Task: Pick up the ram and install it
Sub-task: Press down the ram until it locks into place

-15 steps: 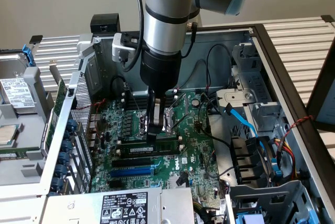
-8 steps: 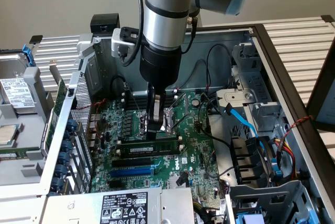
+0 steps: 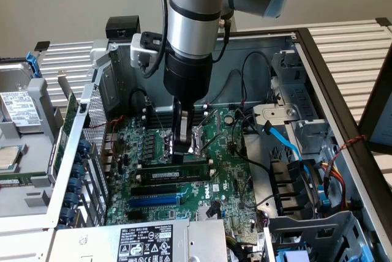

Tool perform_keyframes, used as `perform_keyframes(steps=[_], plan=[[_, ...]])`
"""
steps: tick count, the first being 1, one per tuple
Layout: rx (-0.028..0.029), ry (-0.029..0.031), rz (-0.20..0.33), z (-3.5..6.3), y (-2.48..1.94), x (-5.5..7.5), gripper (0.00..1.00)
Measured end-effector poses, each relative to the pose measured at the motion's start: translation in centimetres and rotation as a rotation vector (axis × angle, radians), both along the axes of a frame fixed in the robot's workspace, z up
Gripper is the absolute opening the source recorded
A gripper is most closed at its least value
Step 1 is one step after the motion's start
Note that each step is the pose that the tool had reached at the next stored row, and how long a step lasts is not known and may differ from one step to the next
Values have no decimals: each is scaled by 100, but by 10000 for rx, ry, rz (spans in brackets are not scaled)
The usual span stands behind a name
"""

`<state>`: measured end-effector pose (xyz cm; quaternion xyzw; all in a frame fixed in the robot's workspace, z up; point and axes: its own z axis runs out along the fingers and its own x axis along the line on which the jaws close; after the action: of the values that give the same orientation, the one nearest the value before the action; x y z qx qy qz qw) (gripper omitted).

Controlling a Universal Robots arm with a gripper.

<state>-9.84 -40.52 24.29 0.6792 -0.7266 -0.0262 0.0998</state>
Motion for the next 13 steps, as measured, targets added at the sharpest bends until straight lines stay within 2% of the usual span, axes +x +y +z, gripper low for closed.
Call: perform_keyframes(steps=[4,13], plan=[[-9,-103,3,-1,0,0,11],[-44,-211,21,-3,0,0,11]])
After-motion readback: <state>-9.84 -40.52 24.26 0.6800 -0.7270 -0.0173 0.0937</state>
